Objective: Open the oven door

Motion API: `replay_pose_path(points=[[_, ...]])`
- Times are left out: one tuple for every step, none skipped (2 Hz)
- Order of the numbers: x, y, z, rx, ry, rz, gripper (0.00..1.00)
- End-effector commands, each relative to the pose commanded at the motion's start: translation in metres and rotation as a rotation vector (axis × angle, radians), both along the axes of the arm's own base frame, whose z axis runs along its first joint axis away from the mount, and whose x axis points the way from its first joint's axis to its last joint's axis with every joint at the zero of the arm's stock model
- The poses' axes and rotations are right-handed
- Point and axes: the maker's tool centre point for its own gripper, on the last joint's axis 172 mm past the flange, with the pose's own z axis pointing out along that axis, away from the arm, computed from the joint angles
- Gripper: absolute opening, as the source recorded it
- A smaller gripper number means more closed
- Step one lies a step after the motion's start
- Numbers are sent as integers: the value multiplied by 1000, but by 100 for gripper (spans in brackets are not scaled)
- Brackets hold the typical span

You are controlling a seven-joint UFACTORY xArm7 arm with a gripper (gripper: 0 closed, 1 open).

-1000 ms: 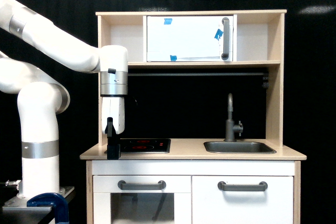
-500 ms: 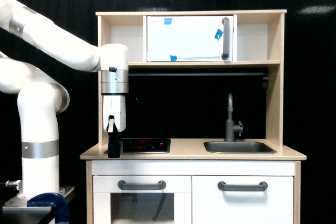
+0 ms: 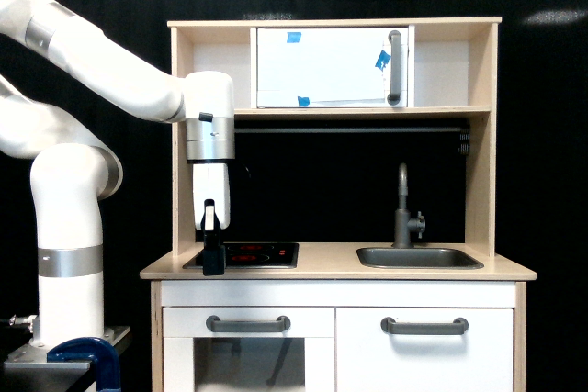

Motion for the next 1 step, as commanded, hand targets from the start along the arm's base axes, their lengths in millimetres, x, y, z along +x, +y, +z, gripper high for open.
replay_pose_path(points=[[50,-1,15,45,-60,264,100]])
